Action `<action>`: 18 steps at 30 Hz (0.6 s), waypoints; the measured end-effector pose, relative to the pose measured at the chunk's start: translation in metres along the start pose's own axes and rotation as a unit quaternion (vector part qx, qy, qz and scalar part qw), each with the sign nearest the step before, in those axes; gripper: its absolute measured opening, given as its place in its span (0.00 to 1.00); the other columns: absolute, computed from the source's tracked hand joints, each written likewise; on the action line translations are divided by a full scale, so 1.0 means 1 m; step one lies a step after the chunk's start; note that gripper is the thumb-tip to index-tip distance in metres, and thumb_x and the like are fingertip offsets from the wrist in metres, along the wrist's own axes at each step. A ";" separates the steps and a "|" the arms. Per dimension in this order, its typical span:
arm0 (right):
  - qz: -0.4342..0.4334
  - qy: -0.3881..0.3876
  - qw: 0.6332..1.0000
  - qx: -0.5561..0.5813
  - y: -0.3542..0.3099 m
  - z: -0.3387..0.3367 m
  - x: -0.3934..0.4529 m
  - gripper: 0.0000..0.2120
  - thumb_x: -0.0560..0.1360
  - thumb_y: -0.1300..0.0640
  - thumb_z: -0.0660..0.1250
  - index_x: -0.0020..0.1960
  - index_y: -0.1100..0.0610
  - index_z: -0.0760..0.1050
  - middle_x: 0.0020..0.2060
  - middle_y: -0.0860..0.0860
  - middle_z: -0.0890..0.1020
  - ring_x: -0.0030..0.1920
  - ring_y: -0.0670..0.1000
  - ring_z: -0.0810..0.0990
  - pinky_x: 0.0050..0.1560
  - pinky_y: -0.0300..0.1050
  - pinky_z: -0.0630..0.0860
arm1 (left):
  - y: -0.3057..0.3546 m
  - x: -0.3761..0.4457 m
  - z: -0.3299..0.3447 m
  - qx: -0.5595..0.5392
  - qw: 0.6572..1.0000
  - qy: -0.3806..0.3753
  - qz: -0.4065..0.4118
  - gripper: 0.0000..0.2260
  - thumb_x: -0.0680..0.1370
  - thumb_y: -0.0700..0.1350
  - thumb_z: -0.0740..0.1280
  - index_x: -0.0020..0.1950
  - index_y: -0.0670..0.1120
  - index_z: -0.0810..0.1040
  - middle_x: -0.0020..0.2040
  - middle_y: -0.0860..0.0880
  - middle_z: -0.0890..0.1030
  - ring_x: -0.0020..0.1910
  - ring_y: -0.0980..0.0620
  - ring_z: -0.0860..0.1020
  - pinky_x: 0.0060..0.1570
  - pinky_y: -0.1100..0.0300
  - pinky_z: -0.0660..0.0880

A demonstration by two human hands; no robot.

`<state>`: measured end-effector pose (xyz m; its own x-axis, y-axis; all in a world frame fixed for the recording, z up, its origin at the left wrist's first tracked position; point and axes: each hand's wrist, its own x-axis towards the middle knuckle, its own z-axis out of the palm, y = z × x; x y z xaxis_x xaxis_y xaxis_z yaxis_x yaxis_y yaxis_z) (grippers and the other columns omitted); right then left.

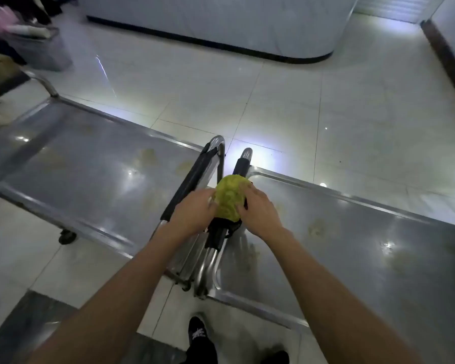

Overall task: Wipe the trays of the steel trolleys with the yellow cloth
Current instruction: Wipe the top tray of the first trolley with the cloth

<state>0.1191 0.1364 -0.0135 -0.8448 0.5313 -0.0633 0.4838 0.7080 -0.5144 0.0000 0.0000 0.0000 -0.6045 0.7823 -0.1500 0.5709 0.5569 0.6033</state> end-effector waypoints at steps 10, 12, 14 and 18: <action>0.064 0.011 0.995 0.073 0.000 0.045 0.007 0.27 0.82 0.49 0.62 0.77 0.56 0.59 0.77 0.55 0.62 0.65 0.58 0.73 0.60 0.48 0.72 | -0.022 0.023 0.028 -0.185 0.977 -0.040 -0.103 0.19 0.84 0.48 0.59 0.75 0.46 0.70 0.69 0.44 0.76 0.64 0.47 0.76 0.65 0.47 0.75; 0.088 0.012 0.992 0.092 -0.001 0.049 0.005 0.32 0.81 0.46 0.62 0.80 0.54 0.55 0.80 0.53 0.56 0.70 0.57 0.70 0.66 0.50 0.71 | -0.023 0.027 0.031 -0.200 0.970 -0.059 -0.128 0.20 0.85 0.50 0.58 0.76 0.46 0.69 0.67 0.44 0.76 0.62 0.47 0.77 0.58 0.52 0.78; 0.103 0.012 0.988 0.115 -0.003 0.051 0.003 0.33 0.81 0.46 0.63 0.81 0.53 0.53 0.81 0.52 0.52 0.73 0.57 0.67 0.69 0.51 0.69 | -0.024 0.029 0.034 -0.218 0.962 -0.076 -0.143 0.18 0.86 0.51 0.56 0.73 0.46 0.71 0.63 0.44 0.78 0.58 0.47 0.79 0.52 0.57 0.78; 0.126 0.033 0.976 0.173 -0.006 0.051 0.000 0.32 0.81 0.52 0.65 0.80 0.53 0.57 0.81 0.51 0.55 0.77 0.55 0.62 0.72 0.49 0.64 | -0.025 0.029 0.036 -0.295 0.936 -0.089 -0.172 0.14 0.86 0.49 0.55 0.63 0.46 0.77 0.51 0.44 0.80 0.53 0.45 0.81 0.57 0.48 0.78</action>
<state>0.1043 0.1087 -0.0537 -0.6876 0.7044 -0.1760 0.5581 0.3577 -0.7487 -0.0119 0.0191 -0.0480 -0.5648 0.6485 -0.5104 -0.0780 0.5738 0.8153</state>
